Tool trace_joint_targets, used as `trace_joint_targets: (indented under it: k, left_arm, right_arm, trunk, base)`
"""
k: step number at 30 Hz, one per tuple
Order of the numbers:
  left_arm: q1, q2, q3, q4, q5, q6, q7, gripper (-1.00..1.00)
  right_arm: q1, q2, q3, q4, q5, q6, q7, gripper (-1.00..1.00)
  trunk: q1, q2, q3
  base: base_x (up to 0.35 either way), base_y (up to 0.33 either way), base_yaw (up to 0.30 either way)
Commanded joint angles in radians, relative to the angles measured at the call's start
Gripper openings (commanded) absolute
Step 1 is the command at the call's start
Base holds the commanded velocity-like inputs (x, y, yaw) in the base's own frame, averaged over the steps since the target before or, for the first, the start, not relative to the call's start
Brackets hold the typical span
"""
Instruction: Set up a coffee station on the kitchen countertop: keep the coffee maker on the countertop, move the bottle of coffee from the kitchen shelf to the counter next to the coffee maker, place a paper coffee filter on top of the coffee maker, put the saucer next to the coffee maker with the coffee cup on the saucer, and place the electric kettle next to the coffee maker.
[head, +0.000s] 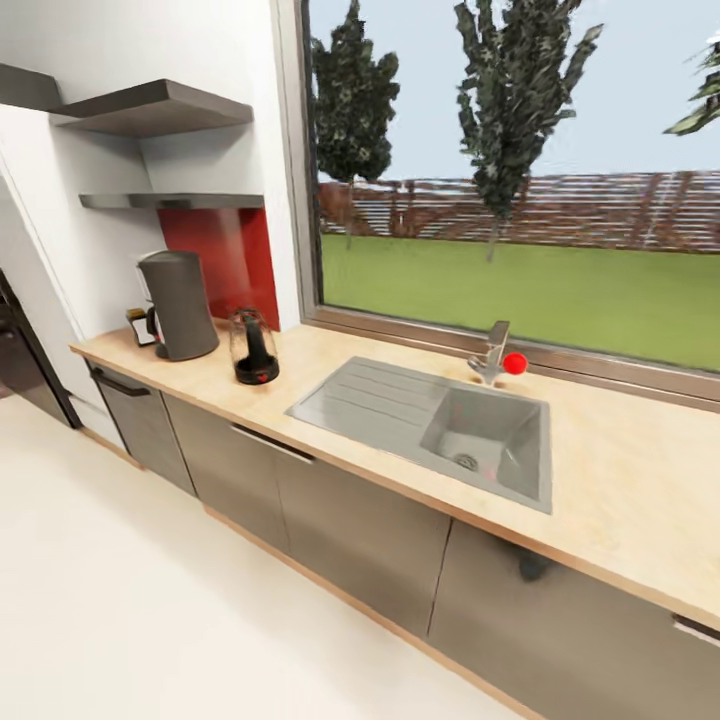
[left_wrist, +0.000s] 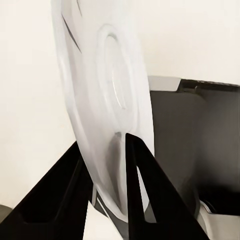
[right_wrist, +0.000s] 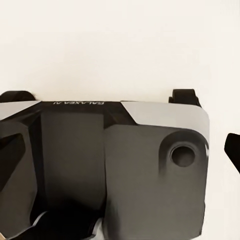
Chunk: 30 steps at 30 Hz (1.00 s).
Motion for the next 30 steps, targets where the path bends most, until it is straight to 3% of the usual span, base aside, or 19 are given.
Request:
trace_joint_targets:
  k: [1, 13, 30]
  left_arm:
    - [-0.001, -0.001, 0.009, -0.002, -0.011, 0.005, -0.007, -1.0]
    - [-0.001, -0.001, 0.009, -0.002, -0.009, 0.005, -0.007, -1.0]
    - [-0.001, -0.001, 0.009, -0.002, -0.009, 0.005, -0.007, -1.0]
  right_arm:
    - [-0.001, 0.0, 0.008, 0.001, -0.008, 0.003, 0.003, 1.0]
    - [-0.001, 0.0, 0.008, 0.001, -0.008, 0.003, 0.004, 1.0]
    - [0.005, 0.0, 0.008, 0.001, -0.008, 0.002, 0.004, 1.0]
  trunk:
    - [0.0, -0.001, -0.002]
    - [0.0, -0.001, -0.012]
    - [0.0, -0.001, -0.025]
  base:
    - [0.153, 0.281, 0.258]
    - [0.176, 0.279, 0.258]
    - [0.28, 0.227, 0.258]
